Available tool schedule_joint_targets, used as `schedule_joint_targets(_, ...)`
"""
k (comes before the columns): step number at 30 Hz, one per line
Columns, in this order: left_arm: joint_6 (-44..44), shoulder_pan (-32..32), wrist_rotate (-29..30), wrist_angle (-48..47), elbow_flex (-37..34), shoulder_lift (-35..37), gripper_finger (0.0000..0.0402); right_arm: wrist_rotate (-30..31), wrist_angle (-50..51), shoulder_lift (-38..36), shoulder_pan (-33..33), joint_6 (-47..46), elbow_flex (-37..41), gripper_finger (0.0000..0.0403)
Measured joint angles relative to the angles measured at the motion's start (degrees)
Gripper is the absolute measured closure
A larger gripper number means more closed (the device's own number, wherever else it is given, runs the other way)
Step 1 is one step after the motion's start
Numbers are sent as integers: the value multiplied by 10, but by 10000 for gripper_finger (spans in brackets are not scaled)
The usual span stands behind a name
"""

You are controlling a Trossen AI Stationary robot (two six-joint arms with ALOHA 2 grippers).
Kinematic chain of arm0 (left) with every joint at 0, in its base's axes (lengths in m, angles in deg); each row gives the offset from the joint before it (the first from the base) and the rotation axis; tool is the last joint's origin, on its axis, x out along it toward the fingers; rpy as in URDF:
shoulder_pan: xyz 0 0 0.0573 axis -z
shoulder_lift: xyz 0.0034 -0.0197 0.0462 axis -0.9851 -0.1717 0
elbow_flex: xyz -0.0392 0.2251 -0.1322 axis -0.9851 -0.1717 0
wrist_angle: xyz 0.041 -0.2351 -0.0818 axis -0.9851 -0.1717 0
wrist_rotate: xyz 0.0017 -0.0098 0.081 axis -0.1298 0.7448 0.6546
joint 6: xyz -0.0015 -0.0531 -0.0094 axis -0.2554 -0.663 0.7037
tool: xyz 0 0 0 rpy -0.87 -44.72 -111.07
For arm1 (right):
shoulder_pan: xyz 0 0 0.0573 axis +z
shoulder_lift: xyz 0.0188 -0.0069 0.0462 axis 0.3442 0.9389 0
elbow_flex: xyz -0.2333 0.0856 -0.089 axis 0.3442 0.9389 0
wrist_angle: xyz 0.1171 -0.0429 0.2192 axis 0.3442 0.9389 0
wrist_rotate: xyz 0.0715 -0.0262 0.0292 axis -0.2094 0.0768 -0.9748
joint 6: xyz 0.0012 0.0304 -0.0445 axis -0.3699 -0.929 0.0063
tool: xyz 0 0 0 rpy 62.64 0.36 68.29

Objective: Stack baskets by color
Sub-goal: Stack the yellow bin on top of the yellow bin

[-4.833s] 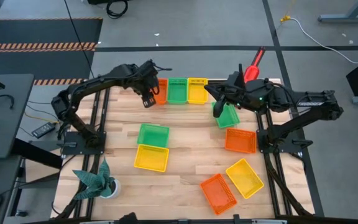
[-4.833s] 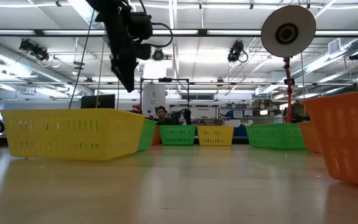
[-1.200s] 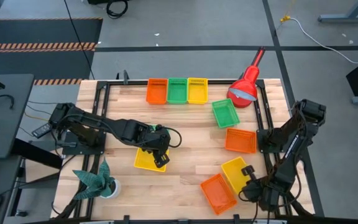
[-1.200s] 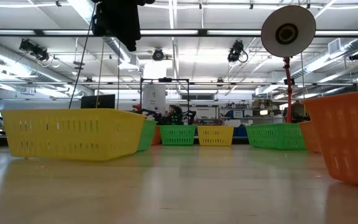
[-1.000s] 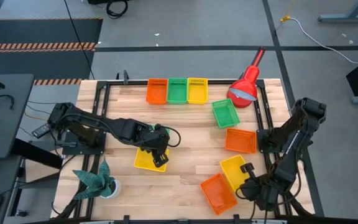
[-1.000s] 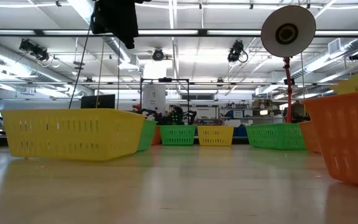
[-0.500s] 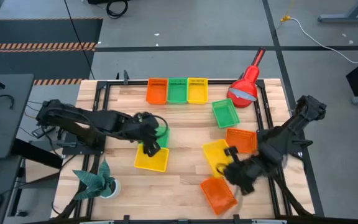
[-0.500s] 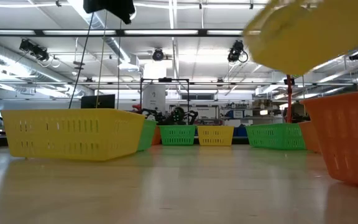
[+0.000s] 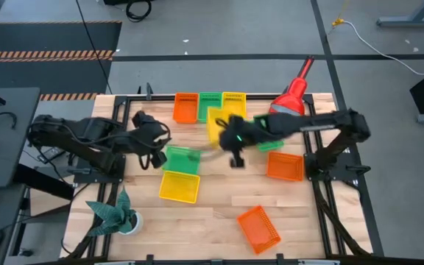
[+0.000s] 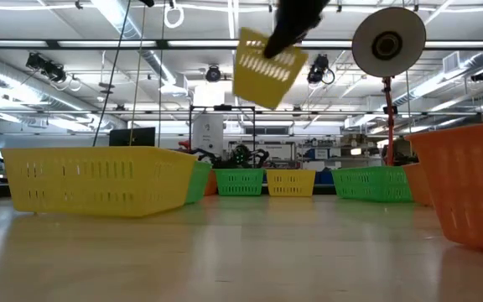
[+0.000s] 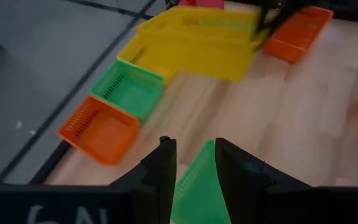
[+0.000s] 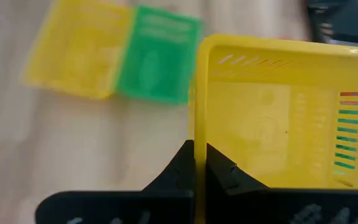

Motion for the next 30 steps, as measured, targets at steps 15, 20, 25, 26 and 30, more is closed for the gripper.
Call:
schedule_joint_targets(15,15,-22,8,5,0,11,285,-1,40,137,-195,177,-68,398)
schedule_joint_targets(20,-16,-22,17,6,0,10,285,-27,56,157,-237,195,-63,398)
schedule_joint_targets(25,-53,-22,19,6,0,10,285,-35,57,161,-272,210,-37,398)
schedule_joint_targets(26,-58,-22,19,6,0,10,285,-36,54,160,-276,218,-35,398)
schedule_joint_targets(30,-61,-21,29,7,0,10,285,-56,57,160,-284,237,-27,398)
